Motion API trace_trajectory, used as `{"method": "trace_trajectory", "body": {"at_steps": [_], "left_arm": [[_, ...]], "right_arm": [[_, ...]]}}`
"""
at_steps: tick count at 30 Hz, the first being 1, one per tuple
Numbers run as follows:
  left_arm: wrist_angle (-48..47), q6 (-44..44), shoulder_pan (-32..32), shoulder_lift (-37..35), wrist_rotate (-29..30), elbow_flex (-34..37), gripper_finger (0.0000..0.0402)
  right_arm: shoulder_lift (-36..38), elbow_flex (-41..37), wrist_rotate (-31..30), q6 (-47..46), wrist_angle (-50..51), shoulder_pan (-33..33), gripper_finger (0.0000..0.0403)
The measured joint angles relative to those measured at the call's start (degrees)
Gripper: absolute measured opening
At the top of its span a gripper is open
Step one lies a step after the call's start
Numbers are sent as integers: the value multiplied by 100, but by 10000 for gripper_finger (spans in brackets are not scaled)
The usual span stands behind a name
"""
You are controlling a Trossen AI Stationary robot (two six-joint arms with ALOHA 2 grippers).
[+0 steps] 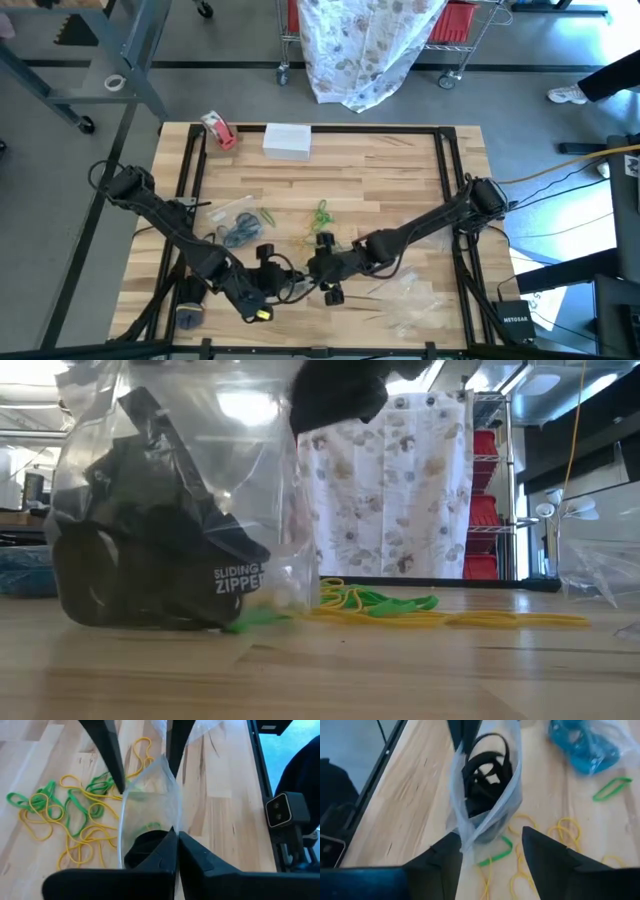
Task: Sort rubber bands
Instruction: Close the transparent zip bag
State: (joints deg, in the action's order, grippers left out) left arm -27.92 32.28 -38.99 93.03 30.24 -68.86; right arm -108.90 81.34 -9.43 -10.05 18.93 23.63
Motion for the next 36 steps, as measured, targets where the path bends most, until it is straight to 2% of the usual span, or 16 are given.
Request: {"method": "trace_trajectory", "body": {"at_steps": [7, 14, 19, 22, 28, 32, 36], "left_arm": [[1, 28, 5, 0, 4, 2, 1], [34, 27, 39, 0, 9, 2, 1], [34, 26, 42, 0, 7, 2, 1], [31, 16, 42, 0, 8, 2, 1], [28, 53, 66, 0, 2, 2, 8], [-169, 89, 91, 0, 2, -156, 32], [-727, 103, 90, -7, -17, -572, 76]], "right_arm": [[31, 0, 330, -234, 672, -14, 173], [33, 0, 455, -323, -114, -10, 173], [33, 0, 4, -307, -282, -53, 167], [15, 0, -199, -250, -396, -51, 134], [11, 0, -194, -14, -501, -40, 14], [9, 2, -224, -6, -357, -40, 11], [7, 2, -417, -15, -59, -40, 3]]}}
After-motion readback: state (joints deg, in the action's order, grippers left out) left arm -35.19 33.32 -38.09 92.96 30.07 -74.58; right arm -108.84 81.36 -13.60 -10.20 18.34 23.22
